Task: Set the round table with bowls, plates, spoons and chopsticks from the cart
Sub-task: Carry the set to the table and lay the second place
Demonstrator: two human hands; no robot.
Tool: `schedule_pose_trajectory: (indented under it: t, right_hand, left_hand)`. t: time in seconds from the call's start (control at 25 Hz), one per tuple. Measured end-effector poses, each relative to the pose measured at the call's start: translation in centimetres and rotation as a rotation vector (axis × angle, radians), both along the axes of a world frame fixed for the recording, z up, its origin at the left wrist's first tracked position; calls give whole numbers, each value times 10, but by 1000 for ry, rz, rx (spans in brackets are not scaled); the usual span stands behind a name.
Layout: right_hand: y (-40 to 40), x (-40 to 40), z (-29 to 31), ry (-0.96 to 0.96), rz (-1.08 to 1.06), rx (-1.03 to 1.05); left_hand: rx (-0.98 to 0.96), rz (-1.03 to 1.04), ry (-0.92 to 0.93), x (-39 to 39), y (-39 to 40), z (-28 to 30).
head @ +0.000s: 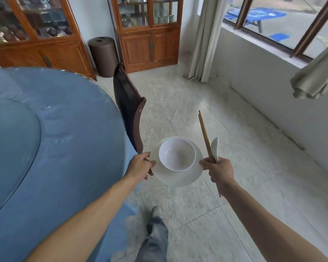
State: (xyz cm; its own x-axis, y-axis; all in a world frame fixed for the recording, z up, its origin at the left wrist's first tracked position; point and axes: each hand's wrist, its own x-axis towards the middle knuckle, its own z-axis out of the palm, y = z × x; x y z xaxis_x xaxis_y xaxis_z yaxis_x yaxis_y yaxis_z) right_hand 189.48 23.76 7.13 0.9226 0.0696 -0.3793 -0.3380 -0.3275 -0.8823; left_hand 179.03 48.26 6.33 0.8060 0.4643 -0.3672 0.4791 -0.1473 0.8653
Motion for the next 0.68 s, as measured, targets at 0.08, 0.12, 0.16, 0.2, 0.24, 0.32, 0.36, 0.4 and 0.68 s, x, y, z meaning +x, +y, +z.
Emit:
schedule_pose_trajectory:
  t: [0.08,0.12,0.16,0.2,0.24,0.32,0.36,0.4,0.68]
  right_hand:
    - [18,36,-1,-1,-2,6]
    - [27,55,1,-3,-3,5]
    - [36,73,2,-7,-5,1]
    - [47,94,3,-12,-7,-6]
    - [58,111,4,-16,-8,-10]
    - [81,145,10,-23,15,15]
    - [92,163,14,-27,26,29]
    - [104,182,18,-33,32,35]
    - [194,290,31,-32,117,65]
  left_hand:
    - [-23,13,-5,34,17,-1]
    - [-32,17,-6,52,26,0]
    - [-34,16,-4,70,35,2]
    - [-33,13,-6,88,46,3]
    - [-33,8,-14,105,57,5]
    - [-44,6,-50,135,80,15]
    - [-41,7,-60,150,90,20]
    - [-33,15,-72,167,102,25]
    - [-21,130,-120,240,172,41]
